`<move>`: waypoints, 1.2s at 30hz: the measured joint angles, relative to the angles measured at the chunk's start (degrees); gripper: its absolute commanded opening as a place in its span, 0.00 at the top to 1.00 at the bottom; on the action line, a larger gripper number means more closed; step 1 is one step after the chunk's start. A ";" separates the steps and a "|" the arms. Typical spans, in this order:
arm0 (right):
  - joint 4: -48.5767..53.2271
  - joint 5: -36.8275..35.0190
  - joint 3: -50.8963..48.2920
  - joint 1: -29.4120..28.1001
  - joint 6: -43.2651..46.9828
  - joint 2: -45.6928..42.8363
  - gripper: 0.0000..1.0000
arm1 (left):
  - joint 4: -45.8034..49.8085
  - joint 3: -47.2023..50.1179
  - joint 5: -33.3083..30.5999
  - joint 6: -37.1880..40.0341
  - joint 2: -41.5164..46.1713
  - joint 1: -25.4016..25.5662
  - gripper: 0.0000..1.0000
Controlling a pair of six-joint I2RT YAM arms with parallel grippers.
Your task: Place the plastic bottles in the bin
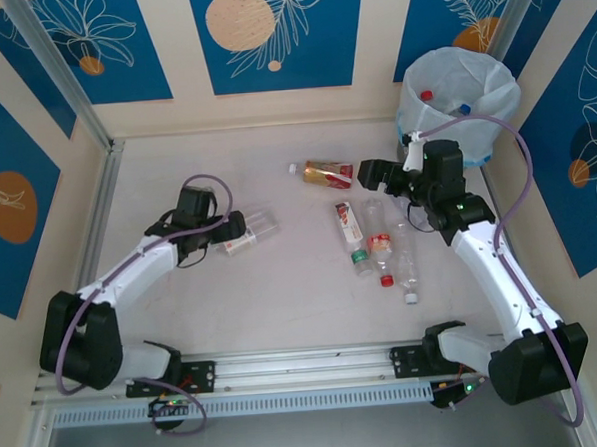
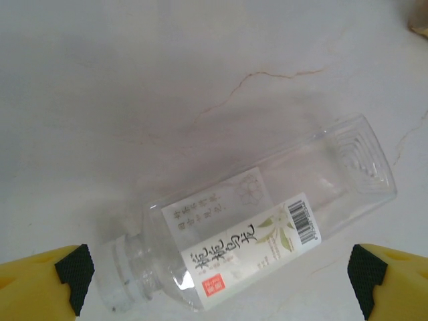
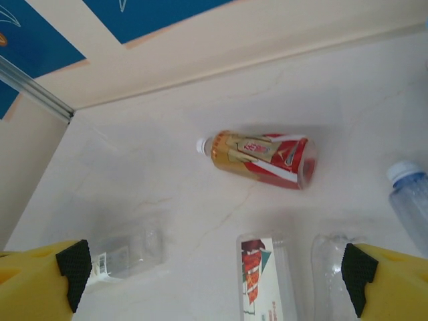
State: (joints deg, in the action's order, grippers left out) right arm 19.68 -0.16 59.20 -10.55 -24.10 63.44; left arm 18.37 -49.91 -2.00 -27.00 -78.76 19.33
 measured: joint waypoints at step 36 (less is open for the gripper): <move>15.15 1.79 -8.83 -2.49 -4.57 4.00 0.04 | -4.24 -3.58 21.49 3.61 -13.40 -5.11 0.01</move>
State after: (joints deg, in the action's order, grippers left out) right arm 34.83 1.63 50.37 -13.04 -28.67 67.44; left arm 14.13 -53.49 19.49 -23.40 -92.16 14.22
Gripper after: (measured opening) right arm 0.969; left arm 0.989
